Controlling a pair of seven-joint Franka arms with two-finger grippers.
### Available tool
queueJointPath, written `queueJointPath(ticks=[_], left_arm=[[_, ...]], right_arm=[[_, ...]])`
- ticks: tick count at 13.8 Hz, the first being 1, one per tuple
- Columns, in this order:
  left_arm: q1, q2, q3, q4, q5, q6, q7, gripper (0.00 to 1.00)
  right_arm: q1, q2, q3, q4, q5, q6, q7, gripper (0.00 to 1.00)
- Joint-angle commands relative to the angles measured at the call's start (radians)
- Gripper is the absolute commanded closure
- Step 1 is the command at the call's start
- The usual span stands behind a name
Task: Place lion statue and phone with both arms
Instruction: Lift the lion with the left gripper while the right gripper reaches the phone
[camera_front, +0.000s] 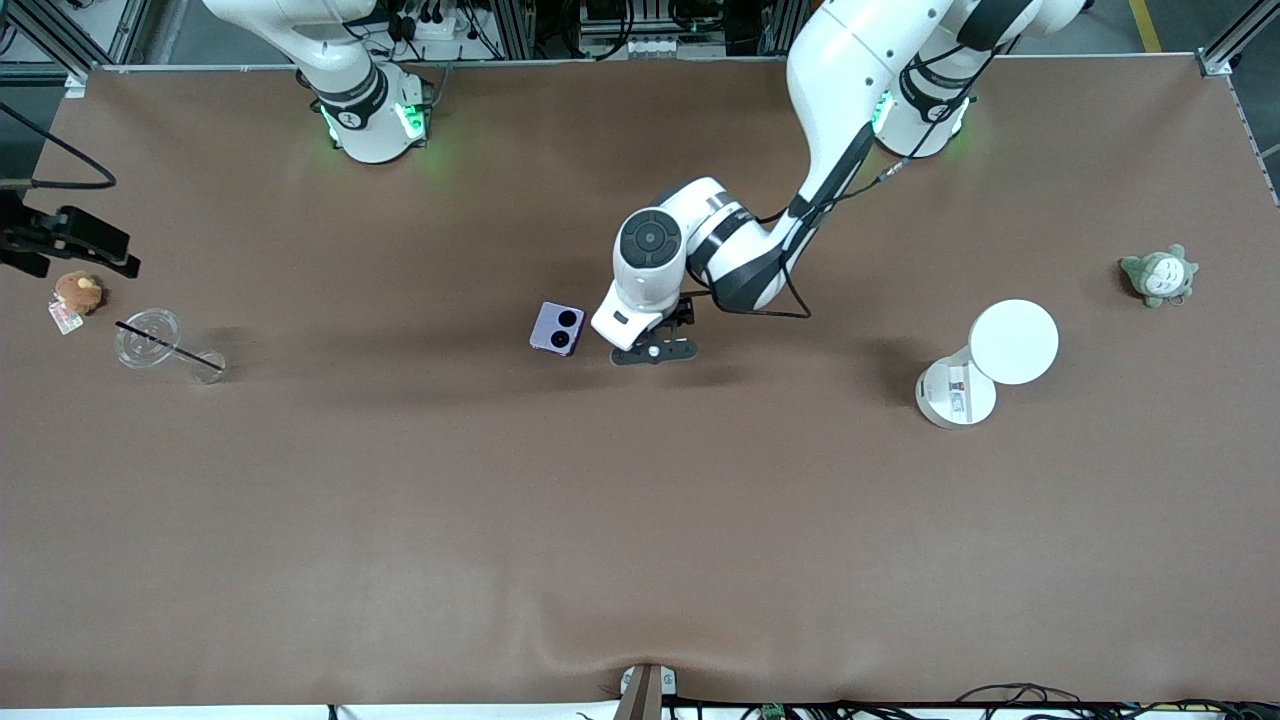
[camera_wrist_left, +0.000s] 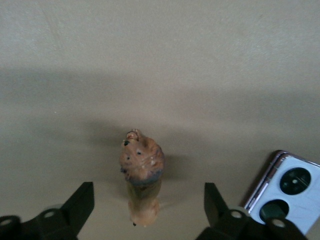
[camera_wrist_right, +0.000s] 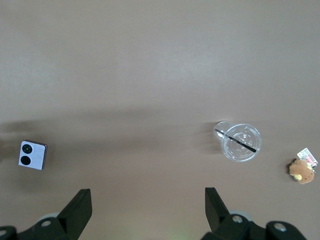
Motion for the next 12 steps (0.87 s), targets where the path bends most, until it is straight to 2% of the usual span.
queueJointPath(ticks=[1,4,6,8,9,11,12], left_arm=[[-0.026,0.025,0.015,0.018,0.032,0.007,-0.026,0.24],[-0.020,0.035,0.015,0.015,0.065,0.005,-0.025,0.62],[-0.014,0.033,0.015,0.019,0.080,0.005,-0.010,1.00],[0.009,0.018,0.015,0.022,0.094,-0.002,-0.010,1.00],[0.024,0.007,0.018,0.022,0.098,-0.006,0.003,1.00],[0.079,-0.043,0.024,0.024,0.152,-0.076,0.087,1.00],[0.113,-0.066,0.024,0.022,0.164,-0.107,0.139,1.00]], right_arm=[[0.057,-0.004,0.000,-0.002,0.035,0.001,0.036,0.00],[0.118,0.009,0.000,-0.001,0.110,0.005,0.220,0.00],[0.187,0.026,0.000,-0.001,0.113,0.012,0.303,0.00],[0.214,0.055,0.000,-0.002,0.133,0.019,0.337,0.00],[0.224,0.072,0.000,-0.005,0.176,0.031,0.337,0.00],[0.246,0.107,0.000,-0.015,0.246,0.071,0.362,0.00],[0.285,0.130,0.000,-0.025,0.247,0.102,0.414,0.00]])
